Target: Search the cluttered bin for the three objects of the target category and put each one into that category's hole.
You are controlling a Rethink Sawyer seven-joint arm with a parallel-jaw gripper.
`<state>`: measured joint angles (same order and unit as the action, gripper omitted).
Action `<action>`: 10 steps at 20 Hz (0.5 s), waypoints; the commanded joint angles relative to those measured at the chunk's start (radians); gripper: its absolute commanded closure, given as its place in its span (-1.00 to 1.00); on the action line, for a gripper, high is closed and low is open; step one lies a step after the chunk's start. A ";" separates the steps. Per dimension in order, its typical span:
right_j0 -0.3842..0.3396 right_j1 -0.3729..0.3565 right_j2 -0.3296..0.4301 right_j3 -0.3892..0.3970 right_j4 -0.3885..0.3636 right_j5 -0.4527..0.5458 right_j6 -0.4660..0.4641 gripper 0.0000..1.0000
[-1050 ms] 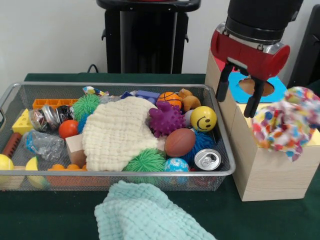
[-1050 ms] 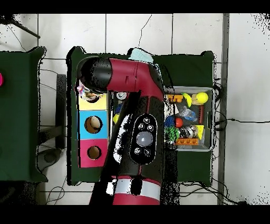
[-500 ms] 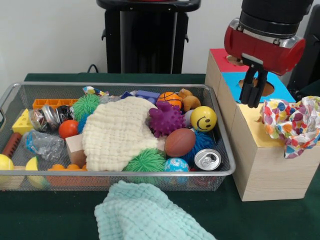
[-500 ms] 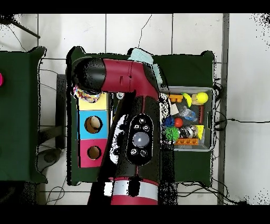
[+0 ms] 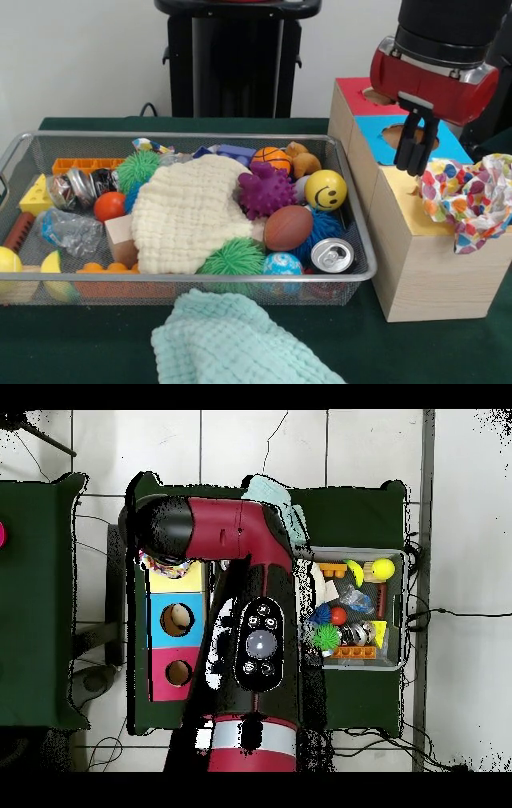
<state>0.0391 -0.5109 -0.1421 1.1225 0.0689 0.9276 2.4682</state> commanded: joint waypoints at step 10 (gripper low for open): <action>0.069 -0.088 0.044 0.105 -0.012 0.239 0.022 1.00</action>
<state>0.0749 -0.5376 -0.1417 1.1232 0.0685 1.0165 2.4682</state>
